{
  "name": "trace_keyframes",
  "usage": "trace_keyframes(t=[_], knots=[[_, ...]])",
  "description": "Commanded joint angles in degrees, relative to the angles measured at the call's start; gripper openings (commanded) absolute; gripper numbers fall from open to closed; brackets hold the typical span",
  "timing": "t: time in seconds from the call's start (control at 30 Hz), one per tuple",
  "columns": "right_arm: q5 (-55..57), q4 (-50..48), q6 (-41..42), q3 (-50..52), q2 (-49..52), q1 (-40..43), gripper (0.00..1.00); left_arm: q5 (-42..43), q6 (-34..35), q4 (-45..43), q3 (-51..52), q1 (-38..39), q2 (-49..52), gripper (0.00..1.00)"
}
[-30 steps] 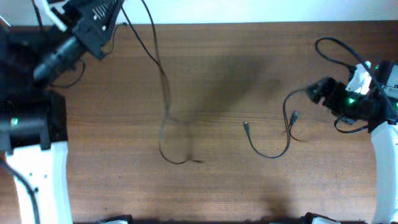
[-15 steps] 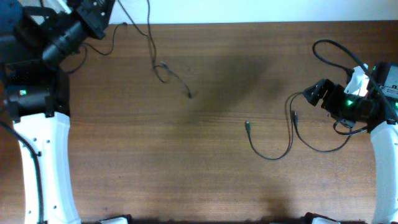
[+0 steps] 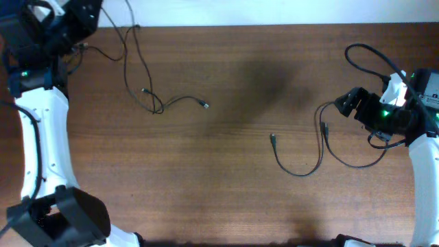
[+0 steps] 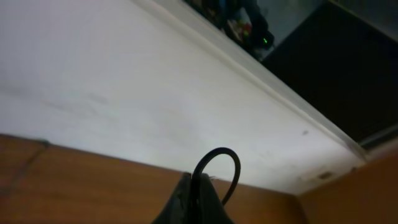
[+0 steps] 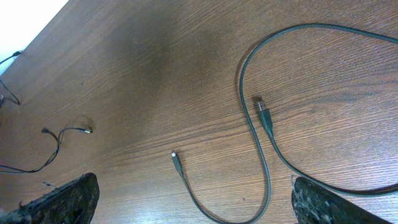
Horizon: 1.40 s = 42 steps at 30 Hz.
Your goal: Untangle cables
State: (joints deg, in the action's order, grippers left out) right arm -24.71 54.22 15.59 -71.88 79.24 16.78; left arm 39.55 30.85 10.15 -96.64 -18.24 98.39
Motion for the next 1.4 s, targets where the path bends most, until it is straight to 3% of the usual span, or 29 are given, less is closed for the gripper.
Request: trace_keyframes(t=[0.0,0.33,0.53,0.63,0.67,0.7,0.73,0.77,0.8,1.17,1.27,1.37], knots=[[0.57,0.02,-0.59,-0.28,0.00,-0.37,0.99,-2.89,-1.36,-2.01,-0.48,-4.76,0.20,0.00],[0.57,0.02,-0.59,-0.28,0.00,-0.31,0.98,-22.60,-1.38,-1.60,-0.48,-13.77,7.74,0.00],[0.57,0.02,-0.59,-0.28,0.00,-0.31,0.98,-24.98,-11.58,-13.62,-0.48,-17.33,17.16,0.00],[0.57,0.02,-0.59,-0.28,0.00,-0.31,0.98,-33.46,-12.52,-14.97,-0.48,-18.80,19.98,0.01],[0.57,0.02,-0.59,-0.28,0.00,-0.31,0.98,-38.60,-12.55,-14.23,-0.48,-19.47,20.90,0.07],[0.57,0.02,-0.59,-0.28,0.00,-0.31,0.99,-41.88,-12.57,-13.46,-0.48,-20.00,21.64,0.21],[0.57,0.02,-0.59,-0.28,0.00,-0.31,0.98,-44.72,-12.61,-12.61,-0.48,-20.59,22.64,0.49],[0.57,0.02,-0.59,-0.28,0.00,-0.31,0.98,-46.14,-13.68,-11.32,-0.48,-21.16,23.76,0.93],[0.57,0.02,-0.59,-0.28,0.00,-0.31,0.98,-46.01,-16.31,-10.16,-0.48,-21.64,24.83,0.99],[0.57,0.02,-0.59,-0.28,0.00,-0.31,0.98,-45.31,-29.79,0.87,-0.48,-21.94,27.82,0.99],[0.57,0.02,-0.59,-0.28,0.00,-0.31,0.98,-42.18,-45.66,5.44,-0.48,-20.48,27.82,0.98],[0.57,0.02,-0.59,-0.28,0.00,-0.31,0.98,-42.29,-48.50,8.57,-0.48,-19.50,27.82,0.99]])
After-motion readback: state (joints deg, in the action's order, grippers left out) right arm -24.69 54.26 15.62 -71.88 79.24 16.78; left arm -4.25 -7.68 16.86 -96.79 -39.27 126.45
